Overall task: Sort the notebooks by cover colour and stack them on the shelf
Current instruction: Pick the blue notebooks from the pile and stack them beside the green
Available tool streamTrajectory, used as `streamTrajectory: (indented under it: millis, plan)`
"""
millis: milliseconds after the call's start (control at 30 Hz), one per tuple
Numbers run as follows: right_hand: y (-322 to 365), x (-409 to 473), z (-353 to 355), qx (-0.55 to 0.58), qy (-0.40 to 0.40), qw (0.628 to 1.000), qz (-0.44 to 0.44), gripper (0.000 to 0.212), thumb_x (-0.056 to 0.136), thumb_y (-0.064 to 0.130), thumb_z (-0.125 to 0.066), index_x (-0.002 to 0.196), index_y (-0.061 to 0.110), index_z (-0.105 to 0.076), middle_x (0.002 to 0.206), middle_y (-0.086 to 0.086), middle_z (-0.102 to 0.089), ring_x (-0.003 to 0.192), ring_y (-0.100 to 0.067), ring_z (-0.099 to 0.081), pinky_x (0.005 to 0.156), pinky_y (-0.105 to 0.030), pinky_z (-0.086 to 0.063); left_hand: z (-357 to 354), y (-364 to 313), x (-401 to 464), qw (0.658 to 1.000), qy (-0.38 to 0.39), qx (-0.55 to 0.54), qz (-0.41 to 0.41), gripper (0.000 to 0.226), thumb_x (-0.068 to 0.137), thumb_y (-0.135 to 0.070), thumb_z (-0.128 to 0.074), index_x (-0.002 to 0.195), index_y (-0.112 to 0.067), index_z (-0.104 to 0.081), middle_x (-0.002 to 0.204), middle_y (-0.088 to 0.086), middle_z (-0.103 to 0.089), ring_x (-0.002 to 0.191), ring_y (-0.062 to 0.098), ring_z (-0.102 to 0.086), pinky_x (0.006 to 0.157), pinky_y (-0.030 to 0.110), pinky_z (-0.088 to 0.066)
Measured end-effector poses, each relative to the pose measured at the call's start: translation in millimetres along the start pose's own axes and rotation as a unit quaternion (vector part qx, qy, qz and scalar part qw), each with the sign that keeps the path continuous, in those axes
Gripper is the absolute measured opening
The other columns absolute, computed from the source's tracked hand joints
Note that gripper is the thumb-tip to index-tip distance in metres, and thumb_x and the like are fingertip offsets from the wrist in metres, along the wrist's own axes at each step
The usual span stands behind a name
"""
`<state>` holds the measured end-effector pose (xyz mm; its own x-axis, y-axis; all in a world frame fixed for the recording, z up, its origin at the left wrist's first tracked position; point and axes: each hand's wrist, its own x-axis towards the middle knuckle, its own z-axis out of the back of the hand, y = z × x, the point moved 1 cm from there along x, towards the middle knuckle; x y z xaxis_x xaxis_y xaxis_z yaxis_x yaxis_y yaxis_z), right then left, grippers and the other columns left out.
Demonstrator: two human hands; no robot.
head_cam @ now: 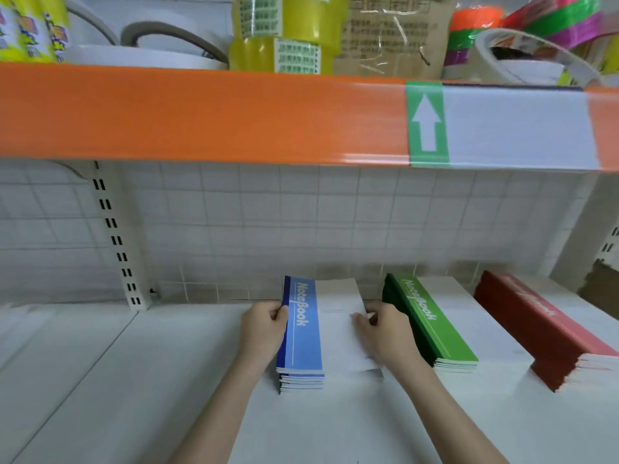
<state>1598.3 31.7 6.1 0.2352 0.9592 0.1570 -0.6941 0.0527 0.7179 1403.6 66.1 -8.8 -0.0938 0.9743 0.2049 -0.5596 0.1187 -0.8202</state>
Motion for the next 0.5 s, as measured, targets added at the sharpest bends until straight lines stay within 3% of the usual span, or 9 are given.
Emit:
streamTrajectory:
  millis: [167, 267, 333, 433, 500]
  plan:
    - [-8, 2, -14, -0.054, -0.019, 0.998, -0.006, 0.022, 0.093, 0.028, -0.052, 0.1, 0.009, -0.062, 0.078, -0.009, -0.067, 0.067, -0.026, -0.064, 0.064, -0.032, -0.053, -7, 2, 0, 0.998, -0.034, 0.054, -0.02, 0.041, 0.092, -0.015, -0.052, 0.056, -0.011, -0.035, 0.049, 0.002, -0.034, 0.049, 0.014, -0.026, 0.048, 0.025, -0.019]
    - [-12, -1, -20, -0.117, -0.048, 0.992, 0.006, 0.025, 0.093, 0.032, -0.049, 0.098, 0.01, -0.059, 0.1, -0.005, -0.056, 0.076, -0.026, -0.061, 0.061, -0.028, -0.044, -10, 7, 3, 0.997, -0.029, 0.064, -0.031, 0.041, 0.092, -0.016, -0.053, 0.056, -0.011, -0.034, 0.049, 0.0, -0.028, 0.049, 0.013, -0.023, 0.048, 0.025, -0.019]
    - [-17, -2, -22, -0.111, -0.057, 0.992, 0.0, 0.025, 0.092, 0.033, -0.05, 0.097, 0.01, -0.059, 0.102, -0.004, -0.048, 0.074, -0.026, -0.059, 0.06, -0.028, -0.041, -11, 13, 5, 0.998, -0.016, 0.05, -0.021, 0.038, 0.093, -0.019, -0.053, 0.059, -0.006, -0.042, 0.052, 0.003, -0.035, 0.051, 0.015, -0.027, 0.049, 0.025, -0.021]
    - [-26, 0, -25, 0.021, -0.029, 0.999, -0.004, 0.02, 0.095, 0.024, -0.049, 0.094, 0.008, -0.061, 0.085, -0.005, -0.057, 0.067, -0.02, -0.056, 0.057, -0.026, -0.045, -16, 22, 6, 0.999, 0.002, -0.025, 0.027, 0.035, 0.097, -0.021, -0.049, 0.067, -0.003, -0.054, 0.062, 0.01, -0.05, 0.058, 0.017, -0.039, 0.057, 0.026, -0.027]
    - [-26, -1, -26, 0.163, -0.003, 0.986, -0.035, 0.017, 0.097, 0.019, -0.047, 0.092, 0.019, -0.063, 0.075, 0.008, -0.063, 0.058, -0.005, -0.056, 0.046, -0.018, -0.044, -18, 23, 4, 0.992, 0.008, -0.098, 0.084, 0.038, 0.1, -0.027, -0.041, 0.075, -0.003, -0.056, 0.073, 0.016, -0.059, 0.066, 0.02, -0.049, 0.063, 0.029, -0.035]
